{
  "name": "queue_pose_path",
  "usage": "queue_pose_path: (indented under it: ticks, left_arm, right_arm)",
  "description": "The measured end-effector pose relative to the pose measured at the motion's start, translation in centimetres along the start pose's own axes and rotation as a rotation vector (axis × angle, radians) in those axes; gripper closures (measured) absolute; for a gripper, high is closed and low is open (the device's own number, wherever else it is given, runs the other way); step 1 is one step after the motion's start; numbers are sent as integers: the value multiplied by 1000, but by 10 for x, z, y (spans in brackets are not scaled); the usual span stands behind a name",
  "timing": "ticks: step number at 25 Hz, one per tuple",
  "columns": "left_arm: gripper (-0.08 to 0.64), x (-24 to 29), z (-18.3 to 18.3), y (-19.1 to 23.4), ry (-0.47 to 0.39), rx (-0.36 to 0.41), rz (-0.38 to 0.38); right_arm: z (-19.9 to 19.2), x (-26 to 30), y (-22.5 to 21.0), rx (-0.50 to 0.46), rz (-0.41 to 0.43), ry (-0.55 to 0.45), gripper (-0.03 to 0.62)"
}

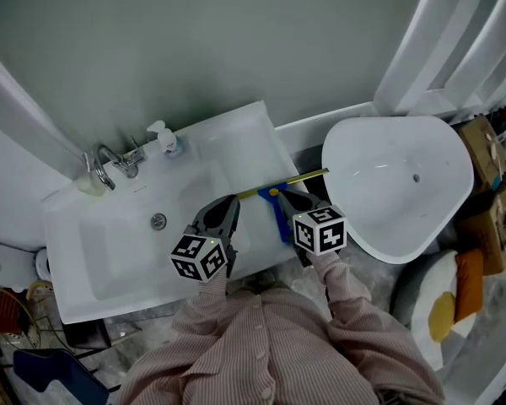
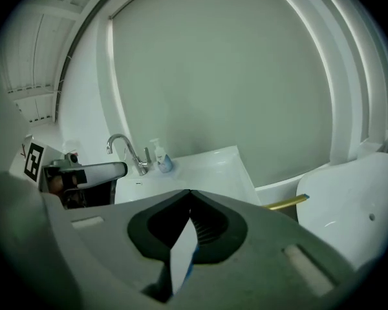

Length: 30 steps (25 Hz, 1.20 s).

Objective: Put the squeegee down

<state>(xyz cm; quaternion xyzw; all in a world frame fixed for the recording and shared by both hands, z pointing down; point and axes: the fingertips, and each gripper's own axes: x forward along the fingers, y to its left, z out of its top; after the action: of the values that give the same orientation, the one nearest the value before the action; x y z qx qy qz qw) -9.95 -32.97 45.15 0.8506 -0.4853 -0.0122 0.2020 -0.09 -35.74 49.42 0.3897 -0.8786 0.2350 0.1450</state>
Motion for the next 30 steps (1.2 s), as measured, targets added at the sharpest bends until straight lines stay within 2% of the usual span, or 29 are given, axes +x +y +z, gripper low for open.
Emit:
queue_pose_path:
  ticks: [10,18,30]
  left_arm:
    - [561,-27,31,5,-69,73,45]
    - [561,-43,51,14,-126,96,85]
    - [561,-64,64,28,-158,170,178]
  right_arm:
    - [25,-24,10,76,79,-180,586]
    - [55,-44,18,43,119,-280,586]
    - [66,-56,14,11,96,-347,586]
